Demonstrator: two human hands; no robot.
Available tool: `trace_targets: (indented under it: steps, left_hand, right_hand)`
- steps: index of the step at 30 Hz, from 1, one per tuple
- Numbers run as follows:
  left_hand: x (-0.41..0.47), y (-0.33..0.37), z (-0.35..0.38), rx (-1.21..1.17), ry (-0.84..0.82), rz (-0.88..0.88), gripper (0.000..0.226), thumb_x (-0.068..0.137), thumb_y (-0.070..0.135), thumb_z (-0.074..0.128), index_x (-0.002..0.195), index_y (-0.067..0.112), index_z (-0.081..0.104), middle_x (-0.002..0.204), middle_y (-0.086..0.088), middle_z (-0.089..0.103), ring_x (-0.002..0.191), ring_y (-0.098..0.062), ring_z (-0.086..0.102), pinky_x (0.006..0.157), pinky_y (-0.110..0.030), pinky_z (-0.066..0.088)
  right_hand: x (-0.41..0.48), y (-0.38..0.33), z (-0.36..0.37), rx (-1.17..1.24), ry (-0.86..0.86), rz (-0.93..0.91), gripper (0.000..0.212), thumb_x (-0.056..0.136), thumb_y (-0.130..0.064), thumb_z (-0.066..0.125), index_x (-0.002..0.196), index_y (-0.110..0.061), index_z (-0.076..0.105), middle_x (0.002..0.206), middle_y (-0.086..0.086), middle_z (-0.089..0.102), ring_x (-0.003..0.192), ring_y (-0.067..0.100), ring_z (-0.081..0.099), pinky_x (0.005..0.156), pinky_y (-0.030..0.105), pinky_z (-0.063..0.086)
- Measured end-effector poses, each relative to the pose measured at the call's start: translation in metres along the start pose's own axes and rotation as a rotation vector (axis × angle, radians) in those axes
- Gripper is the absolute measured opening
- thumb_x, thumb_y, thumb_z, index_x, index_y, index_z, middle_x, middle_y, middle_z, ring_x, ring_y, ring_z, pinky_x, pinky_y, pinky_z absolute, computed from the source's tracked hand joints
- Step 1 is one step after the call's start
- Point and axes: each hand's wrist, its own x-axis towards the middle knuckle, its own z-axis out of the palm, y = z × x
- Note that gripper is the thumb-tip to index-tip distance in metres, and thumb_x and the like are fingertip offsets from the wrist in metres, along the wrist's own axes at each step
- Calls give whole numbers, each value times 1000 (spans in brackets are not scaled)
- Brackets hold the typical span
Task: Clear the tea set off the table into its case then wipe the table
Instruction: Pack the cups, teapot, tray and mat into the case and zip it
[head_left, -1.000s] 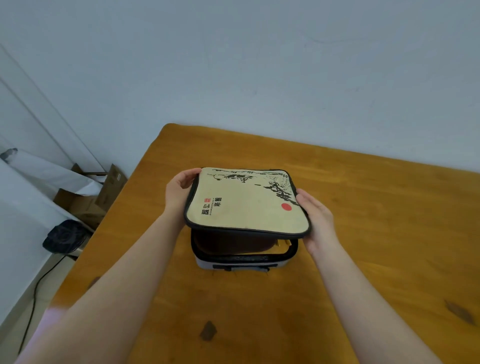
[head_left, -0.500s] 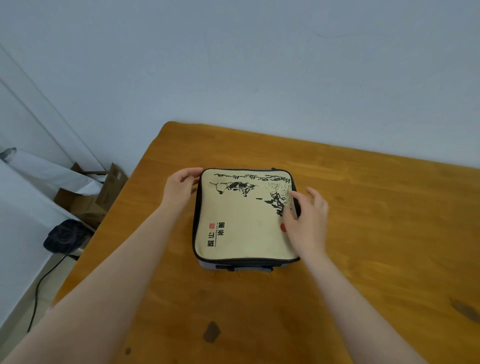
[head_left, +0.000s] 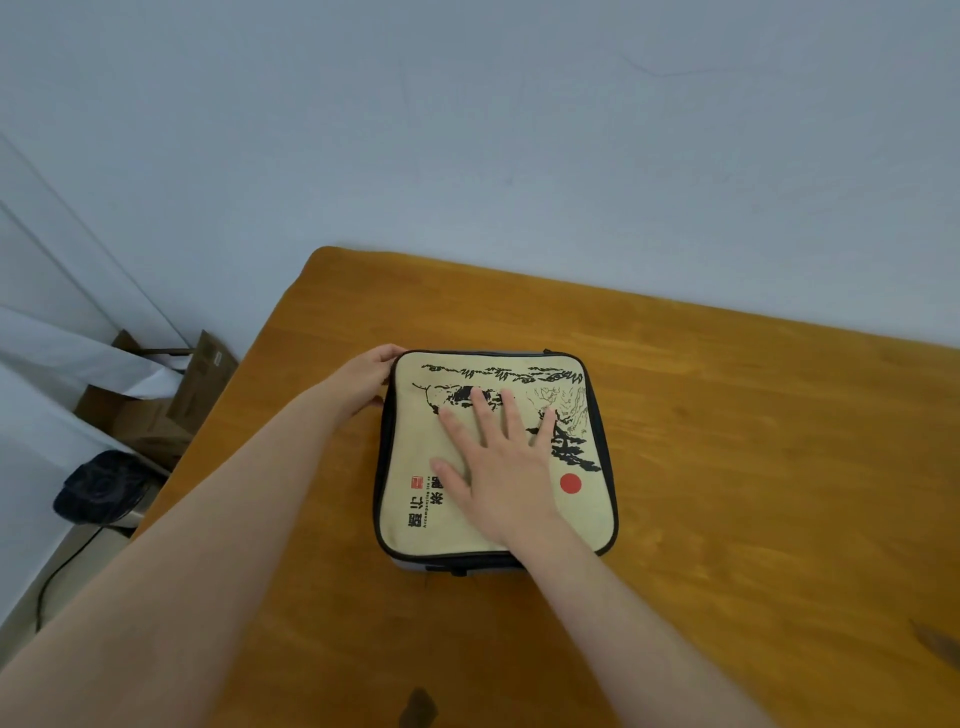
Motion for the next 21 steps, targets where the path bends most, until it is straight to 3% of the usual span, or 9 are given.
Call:
trace_targets:
  steps: [4,9,16,21]
  left_hand:
    - [6,-5,-5,88,56,82,21,102,25,43,106,21,64,108,-1,68,106,-21,60,92,-44,50]
    - [11,-1,-7,236,45,107,20,103,26,43,108,18,60,109,-5,65,95,-20,59,78,-34,50]
    - [13,3,-16,295,-70,110,21,103,24,41,113,22,59,111,0,64,99,-17,57,80,-34,49]
    - [17,4,-17,241,-44,100,19,101,19,46,111,19,62,113,-1,65,106,-20,59,87,-38,52]
  right_hand:
    - [0,0,5,-39,10,4,62,94,-68,3,151,-44,-5,162,1,-6,147,32,-14,109,68,-11]
    - [1,-2,7,-37,20,9,62,94,-68,2,151,-44,-5,162,1,-5,147,32,-13,109,67,-10]
    - [1,-2,8,-34,28,10,63,94,-68,1,151,-43,-5,162,1,-5,148,32,-12,109,67,-11]
    - [2,-4,9,-41,38,19,63,94,-67,1,151,-43,-4,162,1,-4,148,32,-11,108,67,-14]
